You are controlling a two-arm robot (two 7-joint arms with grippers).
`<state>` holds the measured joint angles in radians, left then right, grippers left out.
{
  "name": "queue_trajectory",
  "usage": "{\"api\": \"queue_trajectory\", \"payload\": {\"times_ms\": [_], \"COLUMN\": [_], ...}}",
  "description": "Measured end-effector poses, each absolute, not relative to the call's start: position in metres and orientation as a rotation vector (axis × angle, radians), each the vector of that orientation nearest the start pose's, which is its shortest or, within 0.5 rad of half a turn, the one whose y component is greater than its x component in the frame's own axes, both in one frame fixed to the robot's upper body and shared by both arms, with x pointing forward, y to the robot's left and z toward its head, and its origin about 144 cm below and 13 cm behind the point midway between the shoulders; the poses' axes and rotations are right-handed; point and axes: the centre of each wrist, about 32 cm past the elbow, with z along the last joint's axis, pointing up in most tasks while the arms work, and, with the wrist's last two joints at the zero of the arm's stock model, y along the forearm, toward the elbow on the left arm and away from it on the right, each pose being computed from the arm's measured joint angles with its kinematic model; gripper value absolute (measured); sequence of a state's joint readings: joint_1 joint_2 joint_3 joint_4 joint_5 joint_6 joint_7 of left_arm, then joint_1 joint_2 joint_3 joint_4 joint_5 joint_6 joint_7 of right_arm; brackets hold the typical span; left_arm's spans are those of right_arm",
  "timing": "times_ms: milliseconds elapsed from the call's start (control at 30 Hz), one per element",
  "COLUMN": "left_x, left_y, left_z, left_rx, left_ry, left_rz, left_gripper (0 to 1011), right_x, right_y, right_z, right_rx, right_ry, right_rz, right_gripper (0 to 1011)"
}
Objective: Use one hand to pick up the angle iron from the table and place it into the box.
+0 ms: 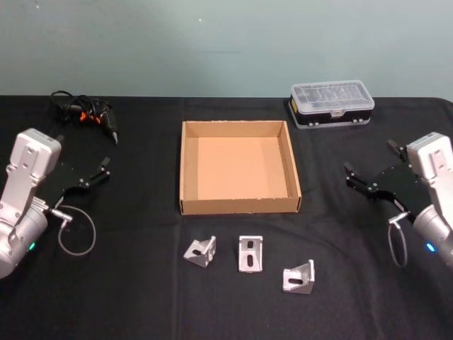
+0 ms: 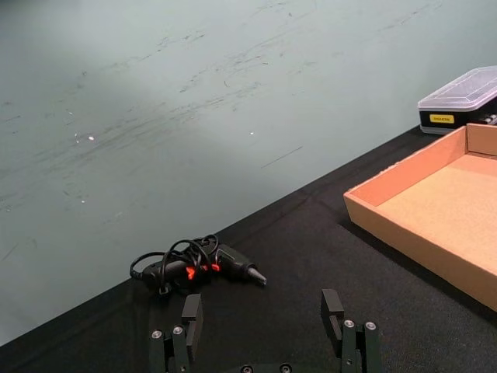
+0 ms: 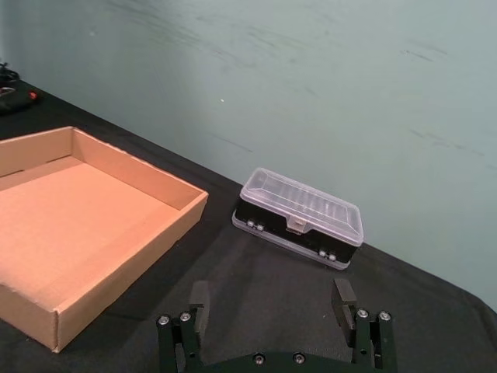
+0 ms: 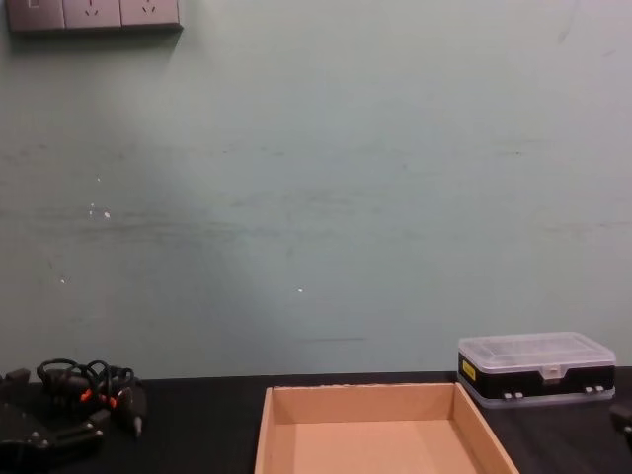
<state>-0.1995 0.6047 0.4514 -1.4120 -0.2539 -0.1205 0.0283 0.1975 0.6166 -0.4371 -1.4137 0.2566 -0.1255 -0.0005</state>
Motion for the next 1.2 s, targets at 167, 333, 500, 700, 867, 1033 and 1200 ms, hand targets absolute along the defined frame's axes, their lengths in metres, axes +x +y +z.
{"api": "queue_trajectory", "payload": {"times_ms": [167,333,500,700,867,1033,1200], "left_x": [0.489,0.489,0.489,0.489,0.489,0.489,0.489], "left_y": [0.31,0.31,0.31,0.31,0.31,0.31,0.31], "left_z": [1.14,1.14,1.14,1.14,1.14,1.14,1.14], "left_rx": [0.304,0.304,0.304,0.304,0.304,0.304,0.304], "left_ry": [-0.285,-0.285,-0.285,-0.285,-0.285,-0.285,-0.285], "left_rz": [1.248,1.248,1.248,1.248,1.248,1.248,1.248], "left_gripper": [1000,1000,1000,1000,1000,1000,1000], "right_x": [0.485,0.479,0.472,0.469,0.472,0.48,0.488], "right_y": [-0.329,-0.338,-0.351,-0.363,-0.369,-0.371,-0.37], "right_z": [1.155,1.17,1.195,1.225,1.246,1.262,1.268], "right_rx": [-0.306,-0.304,-0.329,-0.365,-0.419,-0.502,-0.565], "right_ry": [-0.309,-0.323,-0.294,-0.251,-0.235,-0.206,-0.176], "right_rz": [-1.187,-1.135,-1.03,-0.879,-0.736,-0.552,-0.427], "right_gripper": [1002,1002,1003,1002,1002,1003,1003]}}
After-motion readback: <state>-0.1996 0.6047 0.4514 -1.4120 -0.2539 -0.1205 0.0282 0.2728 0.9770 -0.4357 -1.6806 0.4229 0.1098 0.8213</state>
